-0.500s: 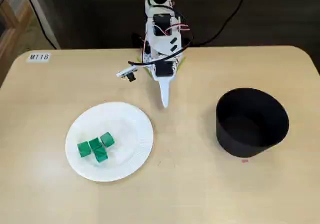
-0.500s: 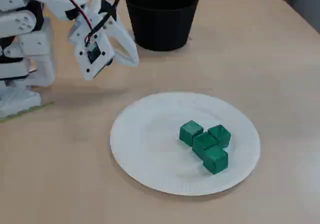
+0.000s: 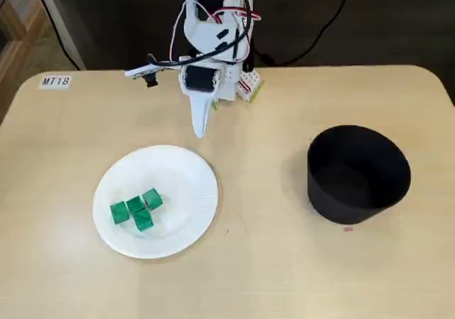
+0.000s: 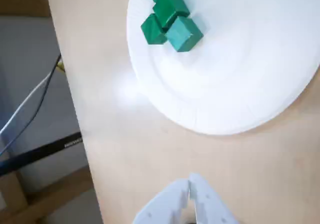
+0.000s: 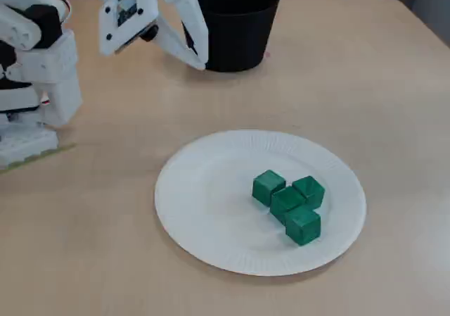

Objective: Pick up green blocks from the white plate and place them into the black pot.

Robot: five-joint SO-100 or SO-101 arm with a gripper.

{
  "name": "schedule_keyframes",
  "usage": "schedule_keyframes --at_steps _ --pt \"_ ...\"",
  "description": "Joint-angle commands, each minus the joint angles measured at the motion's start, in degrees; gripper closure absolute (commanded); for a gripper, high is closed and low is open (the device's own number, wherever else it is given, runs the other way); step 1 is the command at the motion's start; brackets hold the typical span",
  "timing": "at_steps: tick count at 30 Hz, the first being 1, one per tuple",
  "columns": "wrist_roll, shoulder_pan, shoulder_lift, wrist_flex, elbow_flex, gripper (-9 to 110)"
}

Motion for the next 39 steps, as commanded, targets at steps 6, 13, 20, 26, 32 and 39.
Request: schedule_keyframes --at_steps 6,13,20,26,32,39 --pt "-6.1 7.9 4.3 -2.2 -4.4 104" --pt "-10.5 9.8 -16.0 -1.1 -16.3 104" --pt "-17.3 15.5 -43.6 9.8 -39.6 104" --pt "-23.6 19.0 -62.8 19.2 -59.8 104" --pt "-31.2 19.6 -80.7 29.5 -80.9 104" --pt "-37.9 18.9 -83.9 29.5 -85.9 104"
